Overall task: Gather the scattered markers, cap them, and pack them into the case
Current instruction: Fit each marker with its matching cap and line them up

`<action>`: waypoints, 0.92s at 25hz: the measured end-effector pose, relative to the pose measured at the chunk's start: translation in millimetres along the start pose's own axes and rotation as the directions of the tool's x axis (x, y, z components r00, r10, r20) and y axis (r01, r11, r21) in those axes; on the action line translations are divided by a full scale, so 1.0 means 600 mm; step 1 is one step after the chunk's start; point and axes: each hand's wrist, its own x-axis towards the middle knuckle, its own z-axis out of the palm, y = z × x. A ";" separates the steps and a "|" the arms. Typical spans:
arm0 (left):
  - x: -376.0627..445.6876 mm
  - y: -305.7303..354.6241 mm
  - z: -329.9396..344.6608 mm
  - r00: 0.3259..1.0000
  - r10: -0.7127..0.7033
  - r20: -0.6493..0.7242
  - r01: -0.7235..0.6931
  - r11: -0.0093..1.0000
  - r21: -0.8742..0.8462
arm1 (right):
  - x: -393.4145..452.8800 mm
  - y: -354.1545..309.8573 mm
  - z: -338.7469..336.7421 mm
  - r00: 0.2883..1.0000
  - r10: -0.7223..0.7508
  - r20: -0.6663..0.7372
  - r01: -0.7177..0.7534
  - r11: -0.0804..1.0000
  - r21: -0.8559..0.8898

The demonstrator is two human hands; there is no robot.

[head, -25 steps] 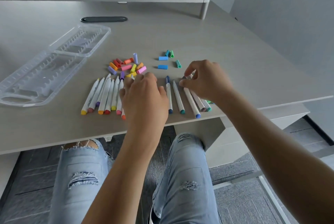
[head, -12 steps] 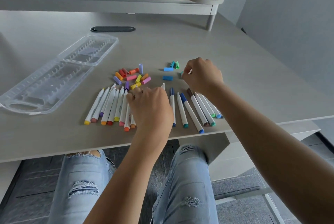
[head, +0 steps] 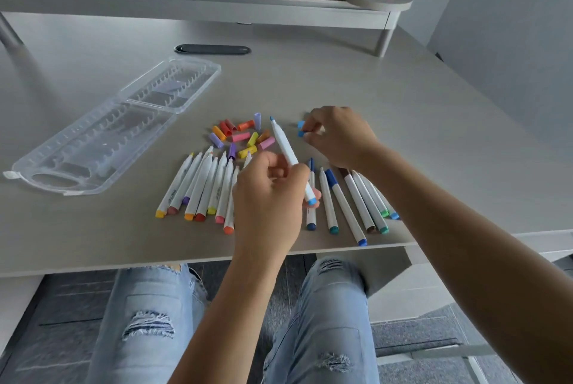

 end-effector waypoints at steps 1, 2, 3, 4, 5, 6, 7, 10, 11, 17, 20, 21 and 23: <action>-0.005 0.002 0.000 0.998 -0.050 0.036 0.053 0.995 -0.089 | -0.006 0.004 -0.004 1.000 -0.005 -0.019 0.006 0.995 0.099; -0.009 0.003 0.000 0.994 -0.080 0.068 0.089 0.985 -0.146 | -0.014 0.009 -0.009 0.999 -0.007 -0.032 0.013 0.979 0.204; -0.012 0.005 -0.001 0.990 -0.098 0.097 0.115 0.977 -0.179 | -0.024 0.012 -0.015 0.999 -0.006 -0.035 0.016 0.955 0.296; -0.015 0.006 -0.002 0.986 -0.110 0.129 0.134 0.970 -0.200 | -0.036 0.015 -0.021 0.999 0.006 -0.033 0.008 0.921 0.390; -0.017 0.007 -0.001 0.980 -0.121 0.160 0.154 0.965 -0.214 | -0.047 0.016 -0.028 0.999 0.043 -0.027 -0.024 0.860 0.509; -0.020 0.007 0.001 0.973 -0.135 0.189 0.176 0.958 -0.224 | -0.058 0.015 -0.037 0.995 0.100 0.003 -0.077 0.750 0.657; -0.023 0.006 0.004 0.966 -0.151 0.211 0.200 0.951 -0.234 | -0.071 0.012 -0.046 0.987 0.149 0.061 -0.139 0.598 0.789; -0.032 0.003 0.012 0.954 -0.155 0.256 0.219 0.945 -0.244 | -0.101 0.005 -0.062 0.966 0.163 0.201 -0.241 0.289 0.926; -0.035 0.002 0.012 0.953 -0.148 0.264 0.213 0.947 -0.240 | -0.108 0.004 -0.065 0.962 0.156 0.225 -0.258 0.236 0.937; -0.042 -0.004 0.011 0.950 -0.126 0.284 0.183 0.966 -0.185 | -0.130 0.000 -0.075 0.957 0.166 0.239 -0.271 0.210 0.940; -0.039 -0.010 0.011 0.950 -0.119 0.289 0.175 0.969 -0.175 | -0.139 -0.007 -0.078 0.962 0.146 0.229 -0.263 0.288 0.921; -0.038 -0.013 0.010 0.950 -0.119 0.287 0.171 0.971 -0.165 | -0.142 -0.009 -0.078 0.964 0.141 0.225 -0.259 0.309 0.915; -0.037 -0.021 0.008 0.954 -0.103 0.283 0.144 0.981 -0.127 | -0.149 -0.010 -0.079 0.965 0.153 0.213 -0.253 0.327 0.911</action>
